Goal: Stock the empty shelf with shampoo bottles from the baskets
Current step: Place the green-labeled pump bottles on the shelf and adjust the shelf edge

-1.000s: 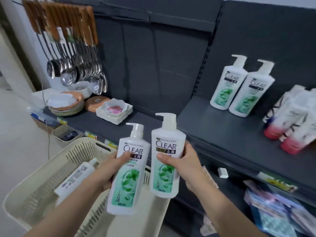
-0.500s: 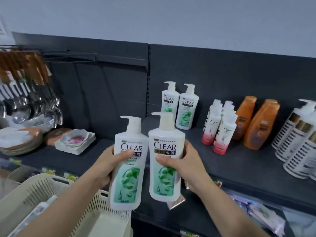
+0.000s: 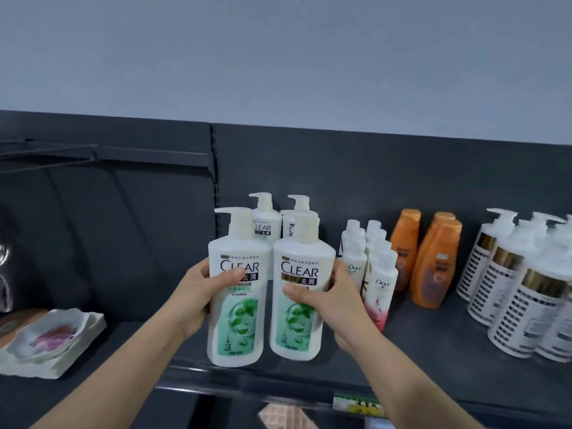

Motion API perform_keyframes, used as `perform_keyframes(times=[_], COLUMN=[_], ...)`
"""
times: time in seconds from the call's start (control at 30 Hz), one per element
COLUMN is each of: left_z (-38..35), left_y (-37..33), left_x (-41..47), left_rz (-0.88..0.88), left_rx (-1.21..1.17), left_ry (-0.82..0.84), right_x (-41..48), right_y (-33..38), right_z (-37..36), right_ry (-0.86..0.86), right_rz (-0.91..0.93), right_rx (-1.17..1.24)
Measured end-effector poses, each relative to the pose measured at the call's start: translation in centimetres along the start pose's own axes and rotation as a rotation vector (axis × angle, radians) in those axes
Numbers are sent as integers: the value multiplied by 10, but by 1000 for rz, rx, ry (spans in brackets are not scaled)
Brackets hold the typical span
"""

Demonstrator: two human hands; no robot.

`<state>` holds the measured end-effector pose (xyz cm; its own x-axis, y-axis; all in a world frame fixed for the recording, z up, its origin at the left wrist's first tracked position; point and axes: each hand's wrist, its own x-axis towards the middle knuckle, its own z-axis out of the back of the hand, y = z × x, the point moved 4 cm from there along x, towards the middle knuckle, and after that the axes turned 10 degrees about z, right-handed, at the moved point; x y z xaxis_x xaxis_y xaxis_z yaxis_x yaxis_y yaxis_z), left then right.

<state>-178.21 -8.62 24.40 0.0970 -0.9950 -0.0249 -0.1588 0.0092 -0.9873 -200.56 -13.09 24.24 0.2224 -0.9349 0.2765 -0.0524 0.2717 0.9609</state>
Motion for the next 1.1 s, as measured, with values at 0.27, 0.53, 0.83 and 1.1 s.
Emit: perform_keyframes(times=[0.27,0.53,0.83,1.1], left_z=[10,14,22,26], left_y=[-3,13,23,25], left_x=[78,129,162,171], left_rz=[-2,65,108,106], left_rx=[33,106,129,221], left_ry=[44,84,127,111], right_x=[57,93,115,124], right_y=[-27,-55,-79,-86], right_z=[0,4,8,7], right_ry=[-72,-84,-61,-49], right_rz=[14,-4,-42,-41], right_rx=[-51,-40,-68,-81])
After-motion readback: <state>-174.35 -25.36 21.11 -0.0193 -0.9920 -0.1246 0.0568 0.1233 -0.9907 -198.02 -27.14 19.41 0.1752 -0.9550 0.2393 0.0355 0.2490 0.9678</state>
